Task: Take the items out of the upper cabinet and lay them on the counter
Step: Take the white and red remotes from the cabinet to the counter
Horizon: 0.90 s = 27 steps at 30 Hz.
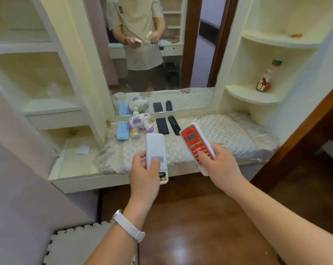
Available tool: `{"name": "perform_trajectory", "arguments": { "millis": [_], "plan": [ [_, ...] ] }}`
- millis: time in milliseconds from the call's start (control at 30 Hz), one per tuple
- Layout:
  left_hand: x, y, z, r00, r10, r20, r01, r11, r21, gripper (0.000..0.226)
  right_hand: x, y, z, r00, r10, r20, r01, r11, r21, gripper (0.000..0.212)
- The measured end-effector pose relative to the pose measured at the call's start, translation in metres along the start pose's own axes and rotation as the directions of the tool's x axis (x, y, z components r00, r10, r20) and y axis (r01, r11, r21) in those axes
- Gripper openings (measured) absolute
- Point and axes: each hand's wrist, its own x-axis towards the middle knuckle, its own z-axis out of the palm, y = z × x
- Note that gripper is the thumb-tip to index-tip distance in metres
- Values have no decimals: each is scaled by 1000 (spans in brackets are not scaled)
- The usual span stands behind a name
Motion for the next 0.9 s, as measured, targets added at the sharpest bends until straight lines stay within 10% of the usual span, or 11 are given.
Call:
{"name": "perform_trajectory", "arguments": {
  "millis": [400,900],
  "plan": [
    [92,-16,90,993,-39,112,30,996,88,19,96,69,-26,978,183,-98,-174,980,94,15],
    [200,-23,280,990,-138,-41,144,963,227,19,286,200,-107,947,288,143,-309,939,152,12]
  ]
}}
